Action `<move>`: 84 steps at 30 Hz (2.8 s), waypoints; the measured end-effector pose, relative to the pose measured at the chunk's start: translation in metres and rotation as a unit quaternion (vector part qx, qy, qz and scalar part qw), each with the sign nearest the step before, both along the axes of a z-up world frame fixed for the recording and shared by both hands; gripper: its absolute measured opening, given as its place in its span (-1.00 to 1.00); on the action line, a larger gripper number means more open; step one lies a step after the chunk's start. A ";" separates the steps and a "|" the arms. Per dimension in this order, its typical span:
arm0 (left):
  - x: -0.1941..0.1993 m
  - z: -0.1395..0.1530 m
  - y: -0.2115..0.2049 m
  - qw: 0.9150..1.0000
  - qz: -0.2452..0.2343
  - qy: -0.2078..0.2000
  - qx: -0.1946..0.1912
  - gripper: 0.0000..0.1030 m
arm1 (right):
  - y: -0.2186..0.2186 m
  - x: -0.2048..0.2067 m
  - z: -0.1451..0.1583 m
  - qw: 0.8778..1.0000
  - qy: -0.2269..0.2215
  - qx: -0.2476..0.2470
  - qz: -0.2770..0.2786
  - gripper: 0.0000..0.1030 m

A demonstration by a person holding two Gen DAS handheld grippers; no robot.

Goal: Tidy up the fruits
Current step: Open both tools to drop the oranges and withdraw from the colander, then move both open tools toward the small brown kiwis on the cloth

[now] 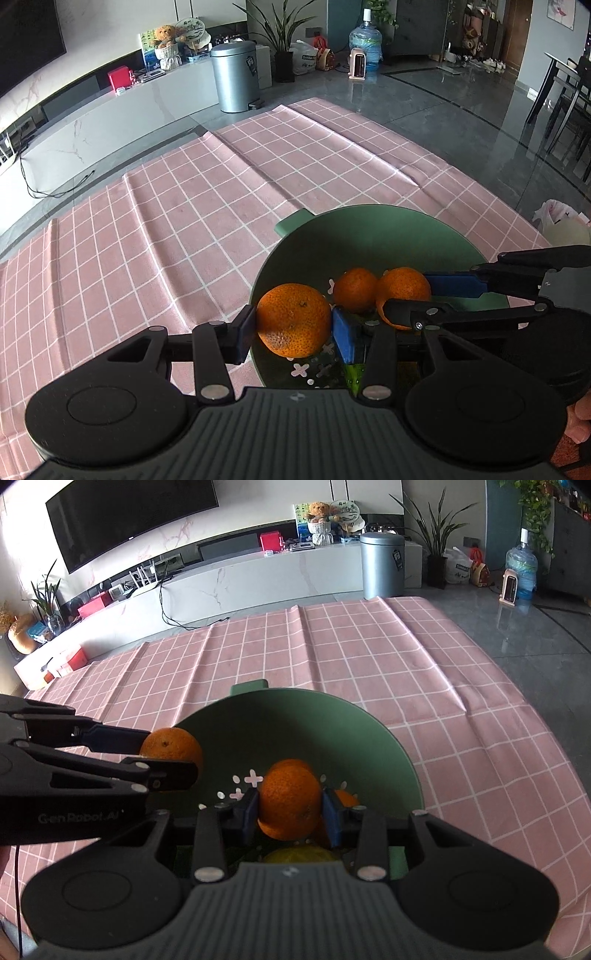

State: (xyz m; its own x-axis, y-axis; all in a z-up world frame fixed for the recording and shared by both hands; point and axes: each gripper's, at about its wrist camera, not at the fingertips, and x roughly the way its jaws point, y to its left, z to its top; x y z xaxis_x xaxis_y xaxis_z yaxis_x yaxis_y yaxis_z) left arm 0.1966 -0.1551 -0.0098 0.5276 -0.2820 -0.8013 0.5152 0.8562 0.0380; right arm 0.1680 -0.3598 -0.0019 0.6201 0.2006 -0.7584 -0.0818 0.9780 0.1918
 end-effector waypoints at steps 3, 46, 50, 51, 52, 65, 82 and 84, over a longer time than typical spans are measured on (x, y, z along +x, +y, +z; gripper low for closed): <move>0.000 -0.004 -0.008 1.000 -0.014 -0.003 0.018 -0.02 | -0.002 0.002 -0.005 1.000 0.009 -0.001 -0.003 -0.35; -0.037 0.029 0.019 0.999 -0.005 -0.031 -0.009 0.36 | 0.018 -0.035 0.029 0.995 -0.012 -0.094 -0.024 0.18; -0.049 0.041 0.033 0.999 0.014 -0.045 -0.014 0.36 | 0.028 -0.048 0.040 0.995 -0.027 -0.088 -0.026 0.28; -0.052 0.043 0.037 0.999 0.019 -0.047 -0.017 0.36 | 0.030 -0.052 0.043 0.996 -0.031 -0.085 -0.026 0.29; -0.055 0.046 0.041 0.998 0.023 -0.050 -0.019 0.36 | 0.032 -0.056 0.045 0.996 -0.035 -0.081 -0.027 0.29; -0.095 0.056 0.105 0.993 0.082 -0.075 -0.030 0.36 | 0.078 -0.115 0.064 0.993 -0.102 -0.007 -0.054 0.33; -0.117 0.021 0.177 0.986 0.143 -0.063 -0.059 0.36 | 0.160 -0.146 0.040 0.993 -0.112 0.003 0.033 0.32; -0.115 0.017 0.182 0.985 0.150 -0.060 -0.064 0.36 | 0.167 -0.145 0.035 0.993 -0.109 -0.002 0.041 0.29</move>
